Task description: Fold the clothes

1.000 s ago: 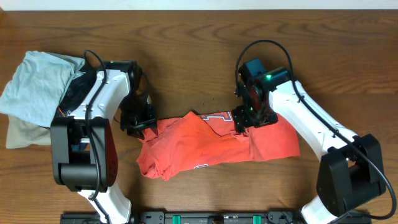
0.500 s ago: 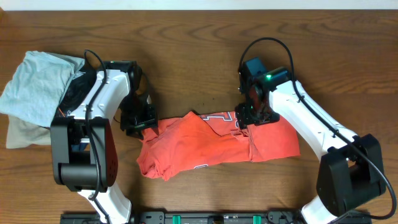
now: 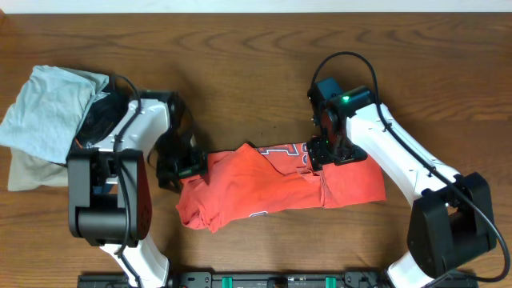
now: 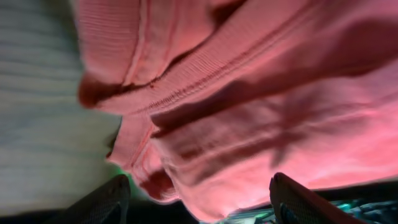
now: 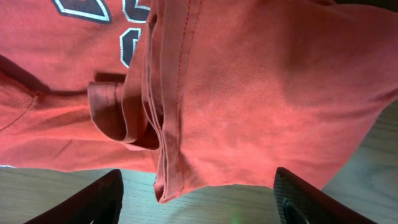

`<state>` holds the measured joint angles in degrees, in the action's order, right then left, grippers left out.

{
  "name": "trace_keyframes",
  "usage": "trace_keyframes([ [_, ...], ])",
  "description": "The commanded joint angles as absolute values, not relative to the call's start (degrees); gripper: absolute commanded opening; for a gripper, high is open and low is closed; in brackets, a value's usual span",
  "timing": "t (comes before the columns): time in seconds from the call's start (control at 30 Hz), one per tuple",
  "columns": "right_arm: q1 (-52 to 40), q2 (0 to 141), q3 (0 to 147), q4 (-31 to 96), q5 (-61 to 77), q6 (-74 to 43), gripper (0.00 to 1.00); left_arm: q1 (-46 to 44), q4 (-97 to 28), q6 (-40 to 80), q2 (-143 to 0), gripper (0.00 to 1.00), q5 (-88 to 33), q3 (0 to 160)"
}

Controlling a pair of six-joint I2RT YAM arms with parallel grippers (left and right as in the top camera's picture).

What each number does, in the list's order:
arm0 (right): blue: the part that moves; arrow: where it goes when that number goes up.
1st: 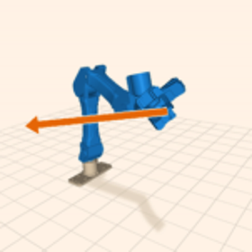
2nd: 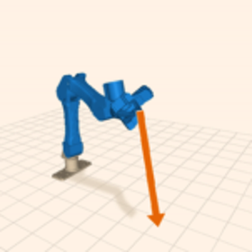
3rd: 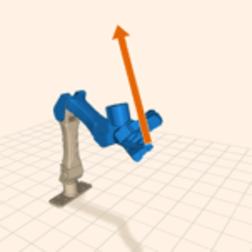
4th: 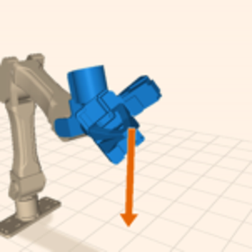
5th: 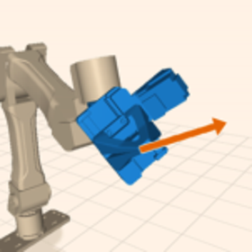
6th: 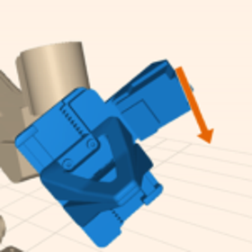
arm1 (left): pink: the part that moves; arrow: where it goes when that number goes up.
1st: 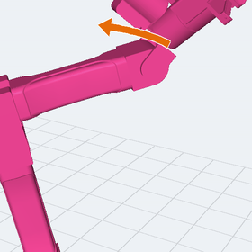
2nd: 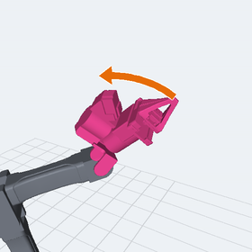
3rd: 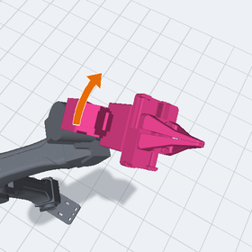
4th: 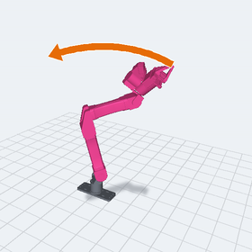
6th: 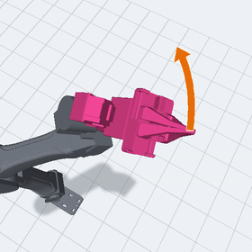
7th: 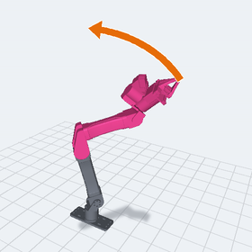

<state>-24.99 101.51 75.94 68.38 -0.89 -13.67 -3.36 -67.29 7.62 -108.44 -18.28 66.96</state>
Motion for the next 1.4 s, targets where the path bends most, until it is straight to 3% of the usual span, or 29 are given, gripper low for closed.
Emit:
trace_keyframes([
  [0.0,-24.64,100.64,75.96,68.58,-1.72,-14.57,0.75,-2.96,-64.14,6.66,-108.62,0.73,-18.85,62.70],
  [0.2,-24.67,100.64,75.96,68.58,-1.74,-14.55,0.76,-2.98,-55.51,6.74,-108.64,0.72,-18.90,56.23],
  [0.3,-24.64,100.64,75.96,68.53,-1.76,-14.55,0.76,-2.96,-54.72,6.72,-108.64,0.64,-18.90,54.98],
  [0.43,-24.64,100.64,75.96,68.58,-2.63,-14.57,0.76,-2.96,-54.70,6.72,-108.64,0.29,-18.87,55.02],
  [0.6,-24.25,100.64,75.96,69.23,-5.32,-14.68,0.76,-2.96,-54.96,6.72,-108.64,0.06,-18.85,55.81],
  [0.77,-21.96,100.60,75.99,70.59,-11.44,-17.65,0.77,-2.79,-58.96,6.72,-108.36,0.06,-18.09,60.27],
  [1.07,-11.94,100.07,75.99,71.83,-13.52,-17.69,0.79,1.30,-73.80,10.11,-106.54,0.06,-5.89,79.68],
  [1.37,-5.04,100.07,75.99,72.27,-13.30,-14.50,0.80,0.05,-82.87,14.17,-104.25,0.06,-10.57,91.66],
])
